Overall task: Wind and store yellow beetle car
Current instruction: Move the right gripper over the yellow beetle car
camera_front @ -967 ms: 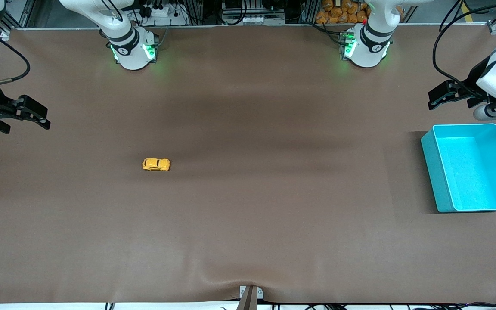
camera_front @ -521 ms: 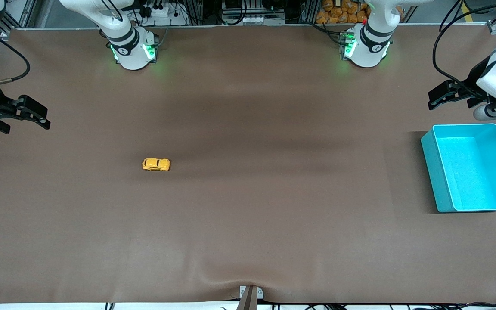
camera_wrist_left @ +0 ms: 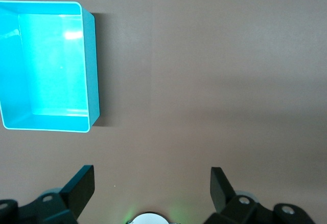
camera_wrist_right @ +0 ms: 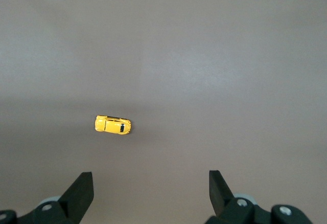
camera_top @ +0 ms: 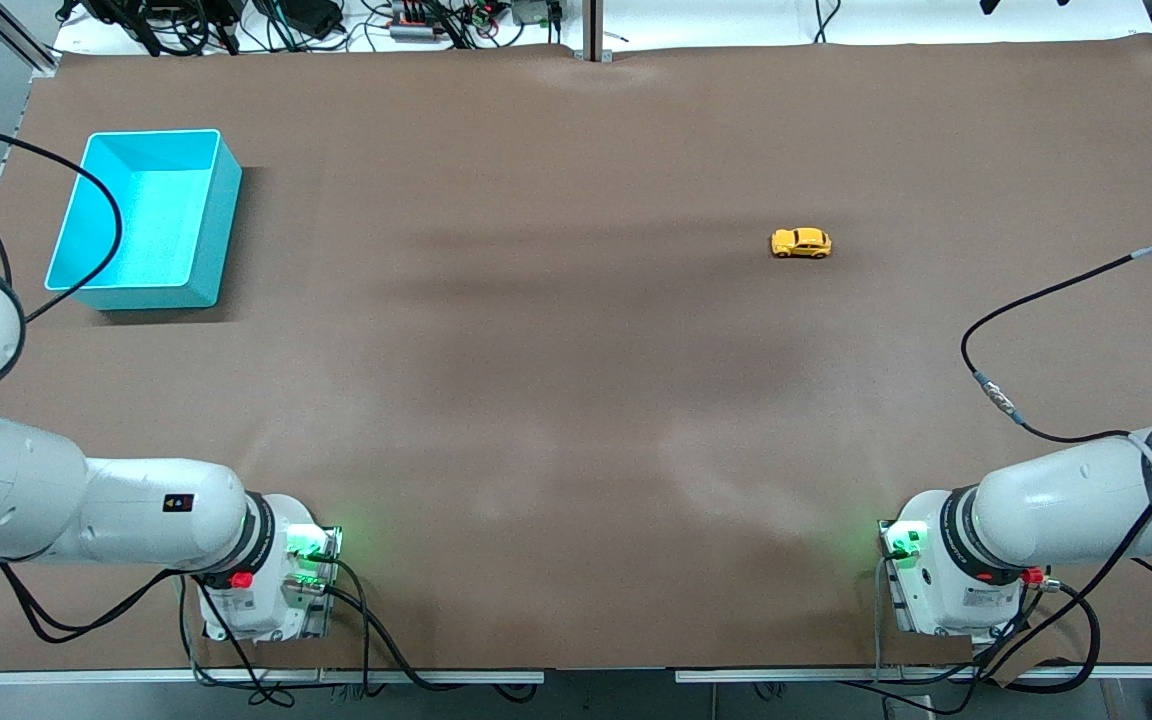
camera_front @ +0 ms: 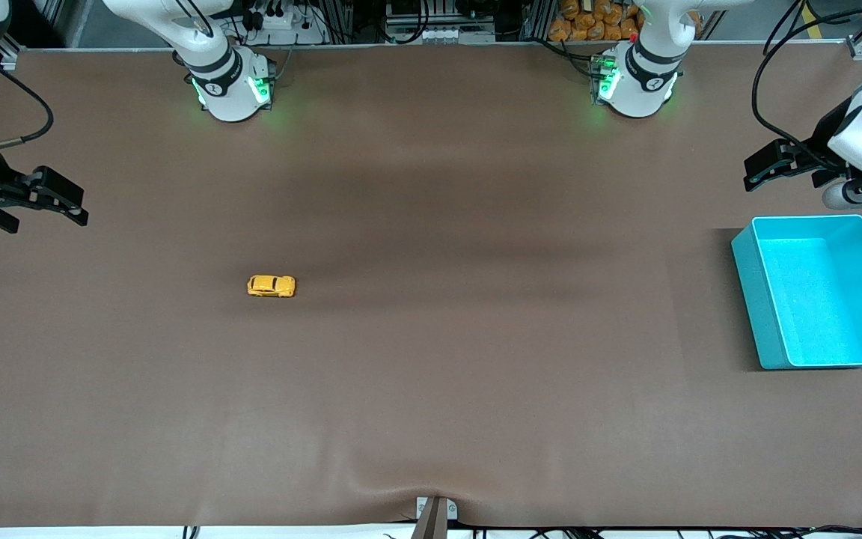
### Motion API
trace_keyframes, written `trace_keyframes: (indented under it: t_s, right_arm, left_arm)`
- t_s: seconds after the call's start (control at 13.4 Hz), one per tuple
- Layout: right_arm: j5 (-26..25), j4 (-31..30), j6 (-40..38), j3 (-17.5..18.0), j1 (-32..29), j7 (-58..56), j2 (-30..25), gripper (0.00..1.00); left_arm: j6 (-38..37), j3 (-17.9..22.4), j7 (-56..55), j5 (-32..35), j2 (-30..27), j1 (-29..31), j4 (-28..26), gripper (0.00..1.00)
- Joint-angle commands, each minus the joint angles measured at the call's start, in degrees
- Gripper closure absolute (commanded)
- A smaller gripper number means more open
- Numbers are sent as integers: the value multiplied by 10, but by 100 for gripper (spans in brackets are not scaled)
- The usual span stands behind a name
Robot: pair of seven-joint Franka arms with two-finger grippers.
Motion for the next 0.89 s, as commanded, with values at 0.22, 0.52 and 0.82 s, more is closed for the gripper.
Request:
trace_keyframes:
  t_s: [0.22,0.52,0.82]
  right_arm:
    - [0,-85,38,-1,30,-43,16,0]
    - [-1,-172,117,-1,47,-166,27,0]
    - [-5,-276,228,-1,73,-302,38,0]
  left_arm:
    - [-10,-1,-8,-5,-2,3,4,0]
    - [-10,-5,-8,-5,-1,0,2,0]
    - [-10,-6,-8,-4,3,0,5,0]
